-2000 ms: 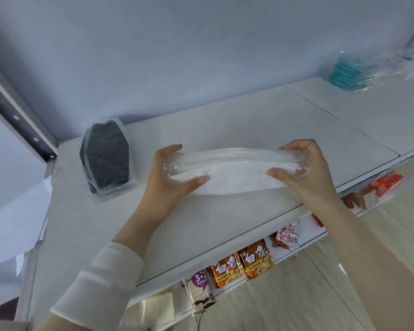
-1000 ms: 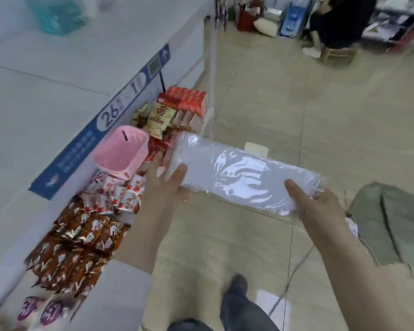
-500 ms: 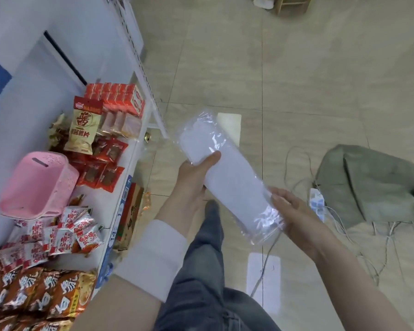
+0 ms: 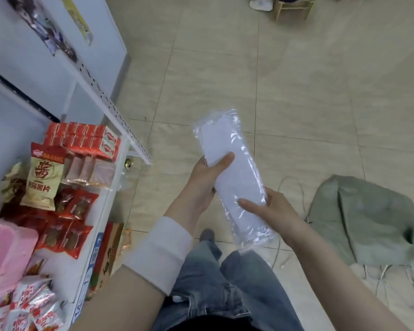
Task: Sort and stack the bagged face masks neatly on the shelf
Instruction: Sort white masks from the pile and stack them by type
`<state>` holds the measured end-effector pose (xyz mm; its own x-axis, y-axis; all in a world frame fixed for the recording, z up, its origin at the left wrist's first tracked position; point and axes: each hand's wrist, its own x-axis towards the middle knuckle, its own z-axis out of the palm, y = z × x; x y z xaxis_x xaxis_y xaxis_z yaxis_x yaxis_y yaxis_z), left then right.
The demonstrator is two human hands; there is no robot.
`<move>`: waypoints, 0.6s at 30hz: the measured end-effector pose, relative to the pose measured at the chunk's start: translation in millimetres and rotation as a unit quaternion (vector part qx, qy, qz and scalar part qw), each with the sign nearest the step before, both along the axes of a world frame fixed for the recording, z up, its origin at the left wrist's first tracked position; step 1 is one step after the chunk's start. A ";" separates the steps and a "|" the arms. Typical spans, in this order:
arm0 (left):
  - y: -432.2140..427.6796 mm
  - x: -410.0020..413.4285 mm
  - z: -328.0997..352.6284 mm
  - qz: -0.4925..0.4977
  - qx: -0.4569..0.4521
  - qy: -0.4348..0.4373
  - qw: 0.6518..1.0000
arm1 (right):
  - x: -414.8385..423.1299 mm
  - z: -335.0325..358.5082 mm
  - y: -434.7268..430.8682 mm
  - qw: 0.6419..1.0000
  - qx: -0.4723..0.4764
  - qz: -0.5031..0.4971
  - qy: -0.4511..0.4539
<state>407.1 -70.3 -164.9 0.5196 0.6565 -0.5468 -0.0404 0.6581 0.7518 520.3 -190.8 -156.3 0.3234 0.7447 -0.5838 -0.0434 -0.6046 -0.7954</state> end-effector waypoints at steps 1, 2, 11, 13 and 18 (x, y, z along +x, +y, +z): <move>13.7 13.6 0.1 -0.006 -0.002 0.000 1.000 | 11.7 -0.9 12.7 1.000 0.001 -0.008 0.011; 27.0 26.3 -0.3 -0.011 -0.002 0.002 1.000 | 23.3 -2.0 24.5 1.000 0.000 -0.014 0.019; 131.0 133.3 -16.8 0.125 0.017 0.046 0.991 | 144.0 -10.1 150.4 0.997 -0.006 0.081 0.005; 150.4 145.3 -15.2 0.164 0.019 0.043 0.985 | 165.1 -7.1 180.6 0.993 -0.005 0.122 -0.008; 210.7 143.2 -5.4 0.288 0.031 0.020 0.957 | 183.2 1.8 276.3 0.965 0.005 0.261 -0.039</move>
<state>550.3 140.4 -170.3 0.0415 0.8596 -0.5093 -0.3530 0.4895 0.7973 703.5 85.5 -154.5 -0.0545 0.8236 -0.5646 0.3243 -0.5201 -0.7901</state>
